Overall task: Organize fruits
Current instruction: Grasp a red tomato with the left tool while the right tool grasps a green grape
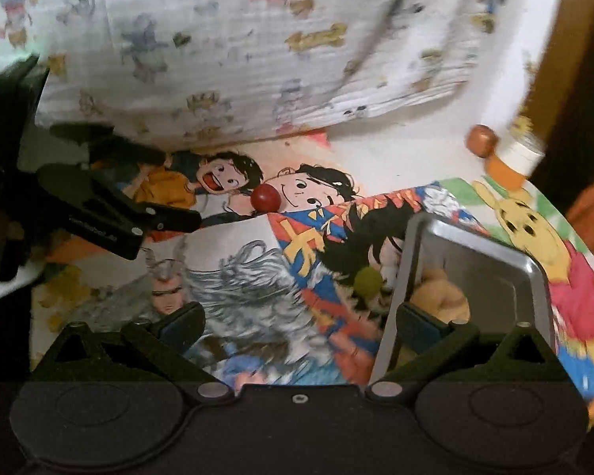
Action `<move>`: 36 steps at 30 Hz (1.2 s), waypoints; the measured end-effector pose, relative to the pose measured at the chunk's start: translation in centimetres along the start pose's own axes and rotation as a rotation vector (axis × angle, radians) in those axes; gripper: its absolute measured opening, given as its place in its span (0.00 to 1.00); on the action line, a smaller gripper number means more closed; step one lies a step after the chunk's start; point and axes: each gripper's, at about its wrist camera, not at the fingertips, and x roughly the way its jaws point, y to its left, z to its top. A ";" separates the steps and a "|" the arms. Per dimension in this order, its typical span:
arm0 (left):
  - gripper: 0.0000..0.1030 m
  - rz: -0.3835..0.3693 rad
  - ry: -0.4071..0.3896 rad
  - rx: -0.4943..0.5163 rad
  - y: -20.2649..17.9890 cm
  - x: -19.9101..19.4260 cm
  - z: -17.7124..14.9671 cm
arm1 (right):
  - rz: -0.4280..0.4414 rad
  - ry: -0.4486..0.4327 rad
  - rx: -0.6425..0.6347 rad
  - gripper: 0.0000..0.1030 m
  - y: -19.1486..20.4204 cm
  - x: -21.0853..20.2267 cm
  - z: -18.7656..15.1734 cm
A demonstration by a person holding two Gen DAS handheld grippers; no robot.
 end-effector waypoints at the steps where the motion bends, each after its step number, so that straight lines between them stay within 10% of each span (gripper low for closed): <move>1: 1.00 -0.001 0.003 0.012 0.0 0.6 0.3 | 0.006 0.016 -0.018 0.99 -0.6 0.9 0.6; 21: 0.96 -0.126 0.069 0.079 -0.5 8.4 2.3 | 0.075 0.133 -0.240 0.77 -3.2 8.5 2.4; 36: 0.67 -0.139 0.071 0.098 -1.0 9.5 2.7 | 0.078 0.156 -0.233 0.56 -4.4 9.8 2.7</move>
